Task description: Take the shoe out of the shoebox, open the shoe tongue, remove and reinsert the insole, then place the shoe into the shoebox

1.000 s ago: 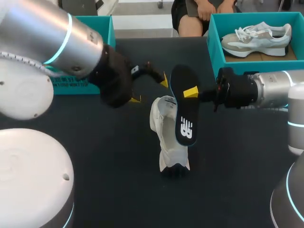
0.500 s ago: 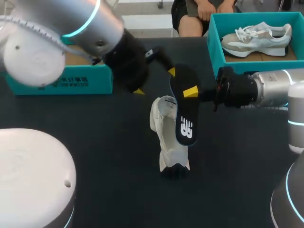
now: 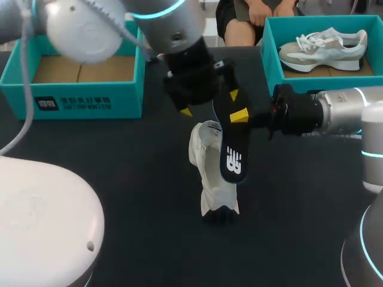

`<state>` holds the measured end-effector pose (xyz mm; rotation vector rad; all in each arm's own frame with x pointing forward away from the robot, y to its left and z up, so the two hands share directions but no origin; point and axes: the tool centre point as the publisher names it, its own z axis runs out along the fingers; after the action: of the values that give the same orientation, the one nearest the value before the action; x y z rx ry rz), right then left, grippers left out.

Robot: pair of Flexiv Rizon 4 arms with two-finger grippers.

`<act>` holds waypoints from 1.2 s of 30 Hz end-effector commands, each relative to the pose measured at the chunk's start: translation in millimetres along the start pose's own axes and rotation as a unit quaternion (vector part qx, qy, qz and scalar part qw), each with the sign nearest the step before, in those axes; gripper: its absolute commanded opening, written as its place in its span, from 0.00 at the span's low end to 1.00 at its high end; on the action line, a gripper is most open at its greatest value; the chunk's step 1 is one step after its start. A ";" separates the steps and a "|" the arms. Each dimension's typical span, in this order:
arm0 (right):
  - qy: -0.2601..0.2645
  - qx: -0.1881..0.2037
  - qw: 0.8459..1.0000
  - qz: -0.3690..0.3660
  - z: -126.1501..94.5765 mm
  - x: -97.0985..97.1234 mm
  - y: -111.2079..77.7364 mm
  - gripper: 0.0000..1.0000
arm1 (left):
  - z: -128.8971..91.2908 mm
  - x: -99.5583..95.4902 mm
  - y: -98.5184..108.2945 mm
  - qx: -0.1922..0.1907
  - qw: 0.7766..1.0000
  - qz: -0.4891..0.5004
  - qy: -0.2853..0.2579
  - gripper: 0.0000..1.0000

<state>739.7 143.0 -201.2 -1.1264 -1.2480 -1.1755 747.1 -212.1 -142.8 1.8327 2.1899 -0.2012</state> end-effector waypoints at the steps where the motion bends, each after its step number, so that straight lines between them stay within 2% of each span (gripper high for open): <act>1: -0.001 -0.002 1.000 0.001 1.4 -1.3 -0.2 0.00 | -1.8 -7.3 -2.9 -0.001 0.991 0.004 0.132 1.00; 29: -0.004 -0.006 1.000 -0.001 1.9 0.2 -5.8 0.00 | -3.9 -8.5 -9.7 0.011 0.993 0.007 0.116 1.00; 32: -0.004 -0.006 1.000 -0.001 2.0 0.3 -6.1 0.00 | -4.6 -6.3 -10.2 0.027 0.997 0.022 0.074 1.00; 36: -0.004 -0.005 1.000 -0.001 2.3 0.3 -6.4 0.00 | -5.6 5.3 -6.2 0.060 0.996 0.033 -0.049 1.00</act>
<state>735.1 144.4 -201.6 -1.1344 -1.2511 -1.1787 737.4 -234.1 -130.5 2.0058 2.2652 -0.1138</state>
